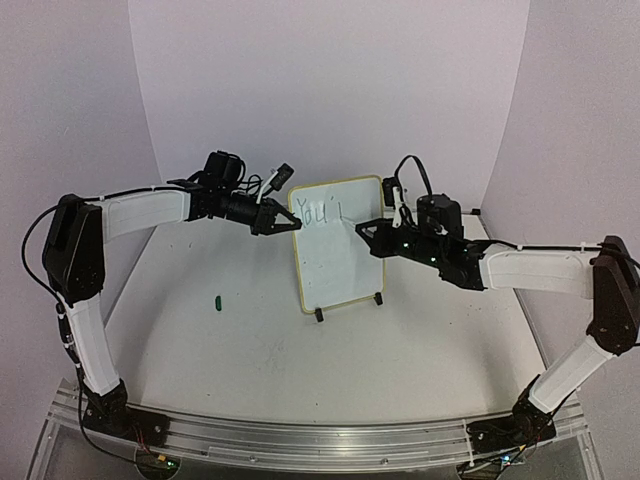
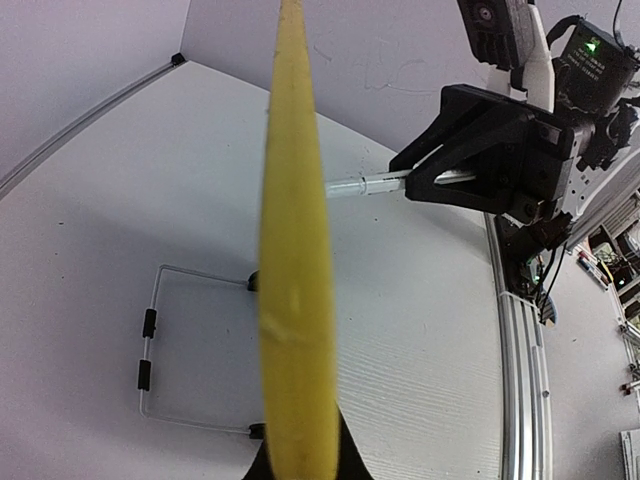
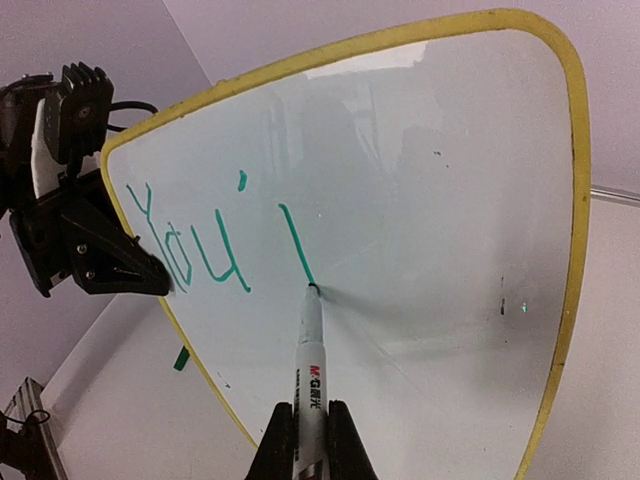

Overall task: Write a sentence on the whiteboard
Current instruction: Pick up the sentence from the whiteboard.

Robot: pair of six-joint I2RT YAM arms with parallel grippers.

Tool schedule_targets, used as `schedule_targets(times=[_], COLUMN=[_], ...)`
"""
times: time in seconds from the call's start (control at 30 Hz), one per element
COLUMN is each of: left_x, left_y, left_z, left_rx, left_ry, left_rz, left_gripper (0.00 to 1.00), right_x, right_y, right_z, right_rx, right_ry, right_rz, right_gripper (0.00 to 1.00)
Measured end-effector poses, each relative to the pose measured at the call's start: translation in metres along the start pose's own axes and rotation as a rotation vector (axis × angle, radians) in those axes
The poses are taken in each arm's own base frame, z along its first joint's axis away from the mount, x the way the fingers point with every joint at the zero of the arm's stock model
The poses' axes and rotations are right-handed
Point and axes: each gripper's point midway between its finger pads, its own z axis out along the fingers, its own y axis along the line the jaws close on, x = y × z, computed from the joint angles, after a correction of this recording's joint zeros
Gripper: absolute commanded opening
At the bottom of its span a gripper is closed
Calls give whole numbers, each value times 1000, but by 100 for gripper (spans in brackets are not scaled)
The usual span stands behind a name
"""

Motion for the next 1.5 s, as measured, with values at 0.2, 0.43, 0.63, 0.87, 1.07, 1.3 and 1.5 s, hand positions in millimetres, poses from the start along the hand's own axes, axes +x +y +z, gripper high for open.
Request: schedule_targets(times=[0.2,0.43,0.63,0.87,1.07,1.3,1.5], left_x=[0,0,0,0,0,0,0], left_y=[0,0,0,0,0,0,0], left_z=[0,0,0,0,0,0,0], left_rx=[0,0,0,0,-1,0,1], left_ry=[0,0,0,0,0,1,1], left_rz=[1,1,0,0,0,1,5], left_gripper=[0,0,0,0,0,0,0], right_x=[-8,-9,-9,-9,-10,-19,-36], right_y=[3,2,0,0,-1,1,6], right_z=[0,0,0,0,0,-6,-26], right_rx=[-7,0,10,11,15,19,4], right_ry=[-19,-23,-27,-28,-30,-54,-109], right_rz=[-2,-5,-5,-5,-5,-6,-4], right_gripper=[0,0,0,0,0,0,0])
